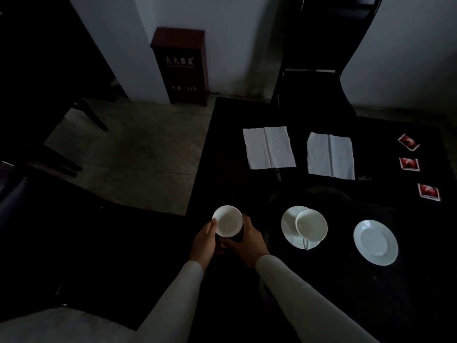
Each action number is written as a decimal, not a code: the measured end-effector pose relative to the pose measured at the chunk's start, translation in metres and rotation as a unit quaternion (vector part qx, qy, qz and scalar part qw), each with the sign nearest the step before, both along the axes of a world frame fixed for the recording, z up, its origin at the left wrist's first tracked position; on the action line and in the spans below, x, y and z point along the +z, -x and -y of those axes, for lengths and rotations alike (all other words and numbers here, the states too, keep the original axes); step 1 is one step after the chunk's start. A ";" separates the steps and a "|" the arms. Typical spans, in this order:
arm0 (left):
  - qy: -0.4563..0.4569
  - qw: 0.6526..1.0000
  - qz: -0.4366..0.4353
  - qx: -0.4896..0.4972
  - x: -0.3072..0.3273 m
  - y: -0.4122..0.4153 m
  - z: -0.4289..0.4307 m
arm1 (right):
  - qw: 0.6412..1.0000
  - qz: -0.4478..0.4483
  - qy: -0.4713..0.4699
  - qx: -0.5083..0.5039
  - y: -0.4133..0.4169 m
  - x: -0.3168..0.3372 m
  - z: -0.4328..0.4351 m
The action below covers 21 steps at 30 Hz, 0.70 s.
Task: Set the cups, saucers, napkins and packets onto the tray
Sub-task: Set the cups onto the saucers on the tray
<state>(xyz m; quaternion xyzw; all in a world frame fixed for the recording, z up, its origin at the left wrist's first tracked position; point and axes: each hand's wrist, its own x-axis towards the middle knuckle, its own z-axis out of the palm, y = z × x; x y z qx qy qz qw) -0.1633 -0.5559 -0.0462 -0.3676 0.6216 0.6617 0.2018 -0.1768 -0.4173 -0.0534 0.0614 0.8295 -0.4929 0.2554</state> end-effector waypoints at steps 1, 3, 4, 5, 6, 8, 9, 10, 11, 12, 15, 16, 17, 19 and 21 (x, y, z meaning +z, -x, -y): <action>-0.004 1.000 0.002 0.008 0.003 -0.002 -0.001 | 1.000 -0.004 0.001 0.005 -0.001 0.001 -0.002; -0.015 1.000 0.005 0.025 0.006 -0.003 -0.003 | 1.000 -0.011 0.004 0.010 0.001 0.003 -0.004; -0.018 0.999 0.003 0.028 0.008 -0.004 -0.004 | 1.000 -0.014 0.004 0.012 0.001 0.004 -0.006; -0.017 0.999 -0.002 0.026 0.011 -0.005 -0.007 | 1.000 -0.019 0.004 0.015 0.001 0.007 -0.009; -0.015 1.000 -0.010 0.024 0.014 -0.007 -0.011 | 1.000 -0.023 0.006 0.015 0.000 0.010 -0.013; -0.012 0.999 -0.027 0.020 0.023 -0.012 -0.016 | 0.999 -0.031 0.017 0.010 -0.003 0.016 -0.020; -0.016 0.999 -0.032 0.021 0.027 -0.013 -0.019 | 0.999 -0.035 0.023 0.006 -0.004 0.020 -0.023; -0.023 0.999 -0.036 0.024 0.032 -0.016 -0.023 | 0.999 -0.040 0.029 0.003 -0.006 0.025 -0.027; -0.033 0.998 -0.039 0.030 0.037 -0.018 -0.027 | 0.998 -0.044 0.035 0.004 -0.007 0.029 -0.031; -0.043 0.998 -0.042 0.034 0.043 -0.021 -0.031 | 0.998 -0.050 0.039 0.005 -0.009 0.033 -0.036; -0.063 0.996 -0.060 0.028 0.056 -0.029 -0.045 | 0.997 -0.068 0.047 0.005 -0.016 0.046 -0.053; -0.068 0.995 -0.067 0.025 0.060 -0.032 -0.050 | 0.996 -0.073 0.052 0.002 -0.020 0.050 -0.058; -0.073 0.994 -0.072 0.021 0.064 -0.036 -0.055 | 0.995 -0.078 0.056 -0.002 -0.024 0.054 -0.064; -0.080 0.993 -0.084 0.012 0.072 -0.042 -0.064 | 0.994 -0.090 0.062 -0.010 -0.031 0.062 -0.073; -0.085 0.992 -0.093 0.004 0.080 -0.049 -0.074 | 0.991 -0.111 0.065 -0.023 -0.040 0.070 -0.083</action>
